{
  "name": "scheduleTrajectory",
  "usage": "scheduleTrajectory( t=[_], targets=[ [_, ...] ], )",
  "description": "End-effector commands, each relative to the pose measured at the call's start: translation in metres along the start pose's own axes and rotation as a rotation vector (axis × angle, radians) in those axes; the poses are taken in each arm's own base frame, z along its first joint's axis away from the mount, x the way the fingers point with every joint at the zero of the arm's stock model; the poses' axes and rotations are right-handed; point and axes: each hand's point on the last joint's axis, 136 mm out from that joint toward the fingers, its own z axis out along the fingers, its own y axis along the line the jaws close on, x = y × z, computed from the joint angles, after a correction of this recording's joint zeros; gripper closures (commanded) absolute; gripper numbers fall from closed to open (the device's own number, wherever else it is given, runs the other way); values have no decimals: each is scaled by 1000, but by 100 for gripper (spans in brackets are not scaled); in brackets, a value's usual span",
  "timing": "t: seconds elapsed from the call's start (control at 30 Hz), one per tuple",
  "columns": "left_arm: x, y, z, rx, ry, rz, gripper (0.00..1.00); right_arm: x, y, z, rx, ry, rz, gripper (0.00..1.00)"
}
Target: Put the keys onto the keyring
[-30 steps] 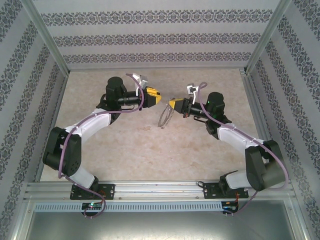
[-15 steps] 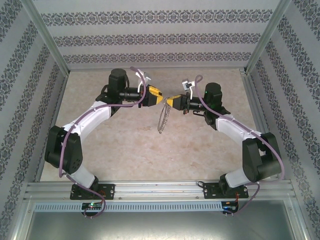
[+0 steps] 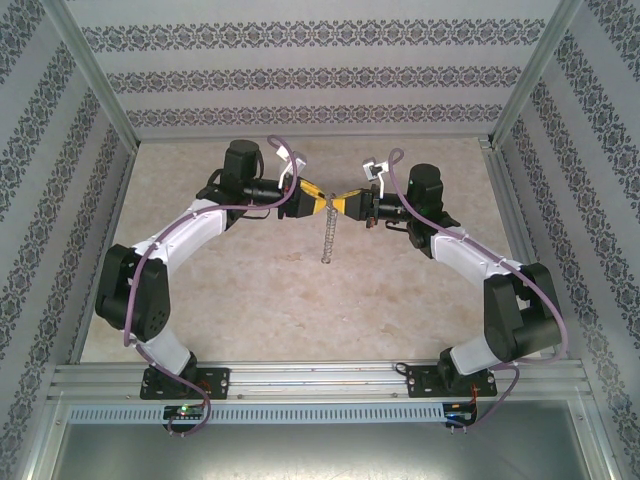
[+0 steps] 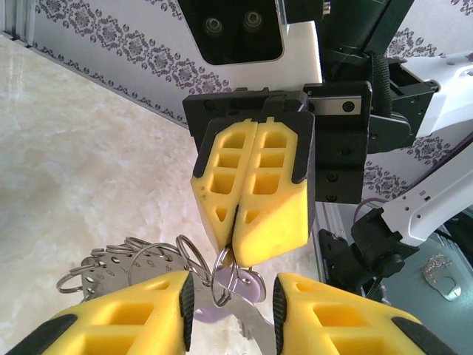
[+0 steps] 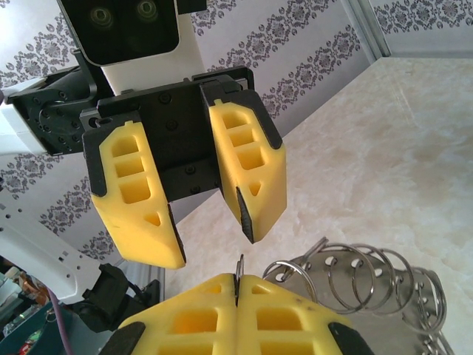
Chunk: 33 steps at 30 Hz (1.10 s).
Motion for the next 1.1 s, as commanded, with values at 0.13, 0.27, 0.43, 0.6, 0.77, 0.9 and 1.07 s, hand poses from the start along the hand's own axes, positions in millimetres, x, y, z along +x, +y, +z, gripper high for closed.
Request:
scheduleTrajectory(
  t=[0.13,0.27,0.43,0.6,0.77,0.9,1.07],
  targets=[
    [-5,-13,6,58,9,26,67,-13,12,1,-42,-12,-85,100],
    [-3,-13,9,64,18,18,67,-13,13,2,-44,-13,-86,100],
    [-1,-13,13,66,24,14,67,-13,13,2,-42,-13,-86,100],
    [-1,-8,13,26,28,30,67,-11,14,0,-43,-12,-86,100],
    [-3,-3,11,-29,21,54,65,-10,14,-1,-37,-14,-89,100],
    [-4,-3,10,-35,13,63,65,-10,14,-2,-36,-15,-89,100],
    [-5,-5,12,-8,9,52,65,-10,12,-1,-35,-17,-88,100]
  ],
)
